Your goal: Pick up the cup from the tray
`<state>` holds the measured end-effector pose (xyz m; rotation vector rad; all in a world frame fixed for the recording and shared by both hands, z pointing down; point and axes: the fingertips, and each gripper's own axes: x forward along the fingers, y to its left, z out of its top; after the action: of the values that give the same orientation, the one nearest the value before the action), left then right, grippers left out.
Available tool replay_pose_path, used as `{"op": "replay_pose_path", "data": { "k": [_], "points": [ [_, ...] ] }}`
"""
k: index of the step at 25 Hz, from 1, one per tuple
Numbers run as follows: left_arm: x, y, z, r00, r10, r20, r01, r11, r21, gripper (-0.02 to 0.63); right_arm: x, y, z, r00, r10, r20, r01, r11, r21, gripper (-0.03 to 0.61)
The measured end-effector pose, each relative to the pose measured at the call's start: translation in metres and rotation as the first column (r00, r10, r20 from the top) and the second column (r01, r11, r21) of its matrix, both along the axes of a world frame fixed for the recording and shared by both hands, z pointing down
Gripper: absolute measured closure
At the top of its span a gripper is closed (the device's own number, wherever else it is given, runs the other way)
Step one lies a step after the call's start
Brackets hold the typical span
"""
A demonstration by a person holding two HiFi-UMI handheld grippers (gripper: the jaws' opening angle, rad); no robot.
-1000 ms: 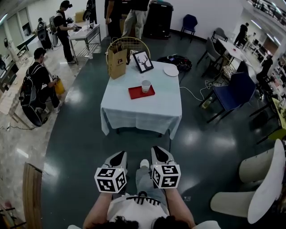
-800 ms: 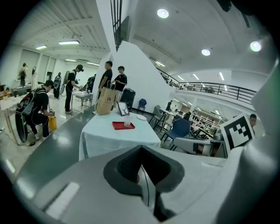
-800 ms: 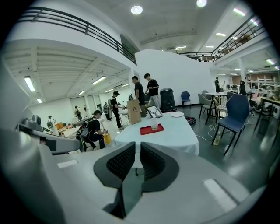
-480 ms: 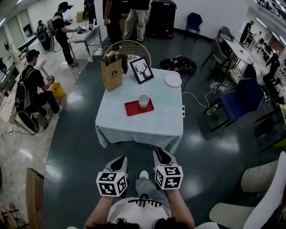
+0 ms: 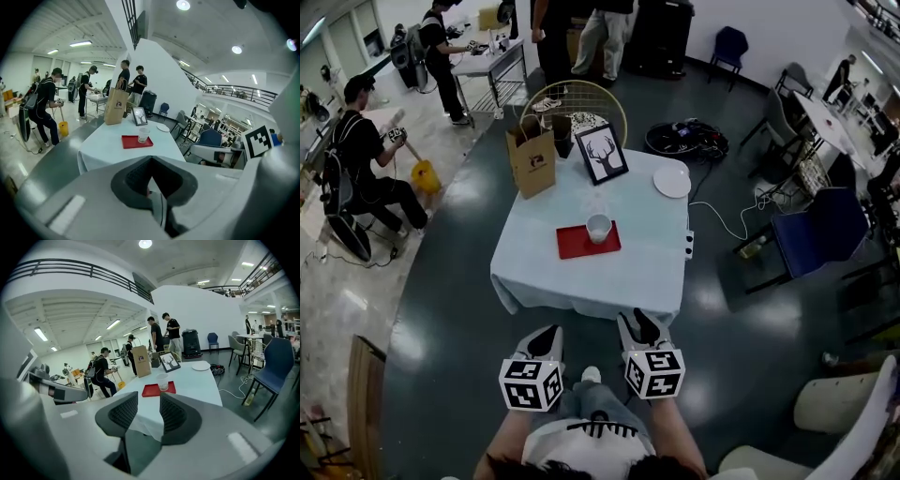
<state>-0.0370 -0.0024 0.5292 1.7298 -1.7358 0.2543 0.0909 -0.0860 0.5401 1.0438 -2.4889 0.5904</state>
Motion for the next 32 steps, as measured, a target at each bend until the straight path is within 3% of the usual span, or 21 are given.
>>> {"op": "replay_pose_path", "data": {
  "k": [5, 15, 18, 24, 32],
  "points": [
    [-0.013, -0.021, 0.002, 0.999, -0.032, -0.010, 0.032, 0.999, 0.008, 0.613, -0.009, -0.017, 0.006, 1.000, -0.011, 0.025, 0.011, 1.000, -0.010, 0.396],
    [-0.037, -0.083, 0.009, 0.999, 0.034, 0.007, -0.034, 0.999, 0.010, 0.613, -0.043, -0.071, 0.010, 1.000, -0.010, 0.007, 0.010, 0.999, 0.034, 0.288],
    [-0.047, -0.110, 0.008, 0.998, 0.068, 0.017, -0.068, 0.998, 0.002, 0.612, -0.058, -0.095, 0.014, 1.000, -0.025, -0.019, 0.026, 0.999, 0.041, 0.245],
    [-0.064, -0.152, 0.018, 0.995, 0.093, -0.035, -0.094, 0.995, -0.033, 0.612, -0.100, -0.143, 0.030, 0.987, -0.094, -0.129, 0.101, 0.994, 0.049, 0.228],
    [-0.102, -0.210, 0.030, 0.994, 0.107, -0.032, -0.109, 0.992, -0.062, 0.613, -0.154, -0.193, 0.074, 0.968, -0.105, -0.227, 0.105, 0.994, -0.013, 0.169]
  ]
}}
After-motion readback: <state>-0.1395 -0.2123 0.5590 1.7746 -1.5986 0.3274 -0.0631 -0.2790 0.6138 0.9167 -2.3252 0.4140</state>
